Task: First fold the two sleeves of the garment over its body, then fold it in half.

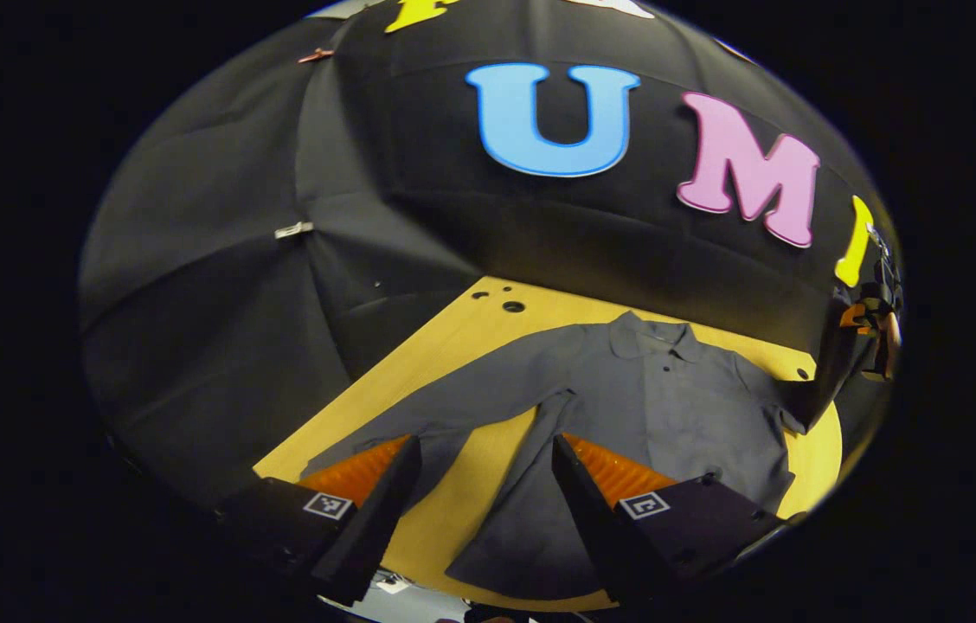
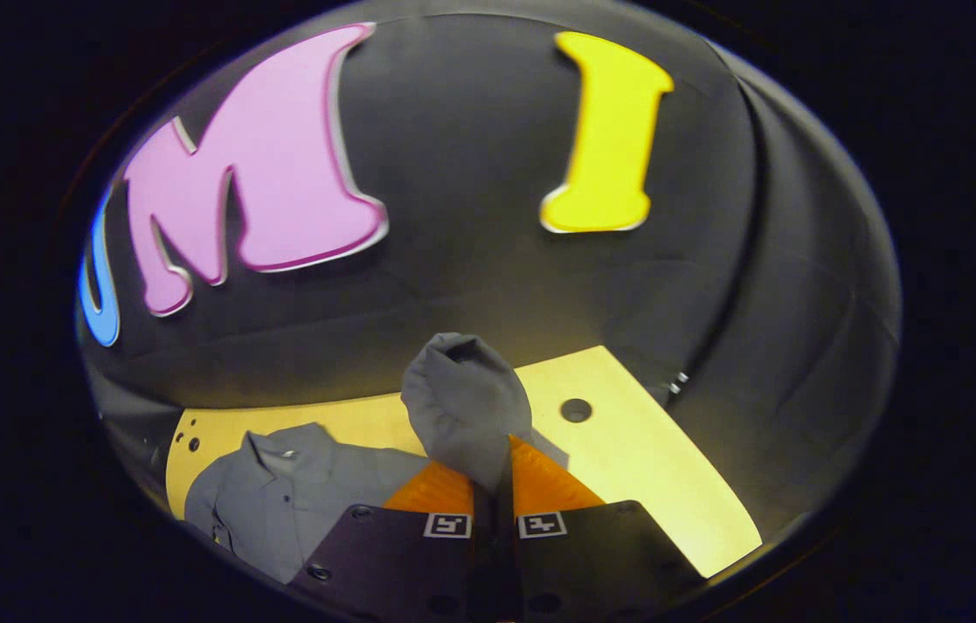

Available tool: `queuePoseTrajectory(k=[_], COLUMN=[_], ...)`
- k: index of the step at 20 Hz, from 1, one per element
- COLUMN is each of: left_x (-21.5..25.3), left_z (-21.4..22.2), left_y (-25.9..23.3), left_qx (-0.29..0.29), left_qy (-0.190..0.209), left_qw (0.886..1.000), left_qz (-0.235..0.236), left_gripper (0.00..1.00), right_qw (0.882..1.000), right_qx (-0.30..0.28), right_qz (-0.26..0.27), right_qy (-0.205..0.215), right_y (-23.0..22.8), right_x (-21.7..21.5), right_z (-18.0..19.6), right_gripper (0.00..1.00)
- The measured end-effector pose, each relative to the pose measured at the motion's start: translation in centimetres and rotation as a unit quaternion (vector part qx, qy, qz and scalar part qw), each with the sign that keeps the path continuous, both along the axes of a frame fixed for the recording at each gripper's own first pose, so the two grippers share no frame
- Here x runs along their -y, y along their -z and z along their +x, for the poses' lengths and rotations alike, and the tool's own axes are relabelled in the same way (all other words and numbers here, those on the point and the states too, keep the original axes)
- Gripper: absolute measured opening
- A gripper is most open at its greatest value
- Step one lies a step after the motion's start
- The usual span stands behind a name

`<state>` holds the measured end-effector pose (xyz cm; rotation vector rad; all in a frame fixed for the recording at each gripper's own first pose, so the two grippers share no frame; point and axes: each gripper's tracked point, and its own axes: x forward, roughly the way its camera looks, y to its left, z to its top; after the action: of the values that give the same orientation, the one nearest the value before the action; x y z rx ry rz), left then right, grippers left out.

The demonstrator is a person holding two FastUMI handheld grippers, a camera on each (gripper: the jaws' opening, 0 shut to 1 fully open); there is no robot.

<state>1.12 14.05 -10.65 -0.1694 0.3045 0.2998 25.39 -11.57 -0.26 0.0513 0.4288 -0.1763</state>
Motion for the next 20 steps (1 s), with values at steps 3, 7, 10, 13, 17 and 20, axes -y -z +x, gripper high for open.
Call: queuePoseTrajectory(k=[3, 7, 10, 13, 17, 20], left_x=[-3.1, -6.4, -8.4, -10.1, -11.1, -11.4], left_z=[-1.2, -3.0, -4.2, -5.1, -5.9, -6.8], left_y=[-0.1, 1.4, 2.4, 3.1, 3.9, 4.9], left_qx=[0.014, 0.000, -0.002, -0.009, -0.015, -0.019], left_qy=[-0.024, -0.064, -0.083, -0.099, -0.119, -0.134], left_qw=[0.999, 0.998, 0.997, 0.995, 0.993, 0.991], left_qz=[0.019, 0.004, 0.002, 0.009, 0.010, -0.004], left_gripper=[0.96, 0.96, 0.96, 0.96, 0.96, 0.96], right_qw=[0.998, 0.991, 0.978, 0.959, 0.936, 0.929], right_qx=[-0.011, -0.021, -0.050, -0.063, -0.099, -0.119], right_qz=[-0.018, -0.011, -0.028, -0.067, -0.069, -0.082], right_qy=[-0.058, -0.134, -0.200, -0.269, -0.330, -0.341], right_y=[1.4, 3.5, 6.4, 9.4, 15.4, 18.4], right_x=[-7.6, -18.6, -25.7, -33.0, -42.2, -45.8], right_z=[0.8, 2.1, 2.0, 0.4, -2.2, -3.2], right_gripper=[0.05, 0.05, 0.05, 0.05, 0.05, 0.07])
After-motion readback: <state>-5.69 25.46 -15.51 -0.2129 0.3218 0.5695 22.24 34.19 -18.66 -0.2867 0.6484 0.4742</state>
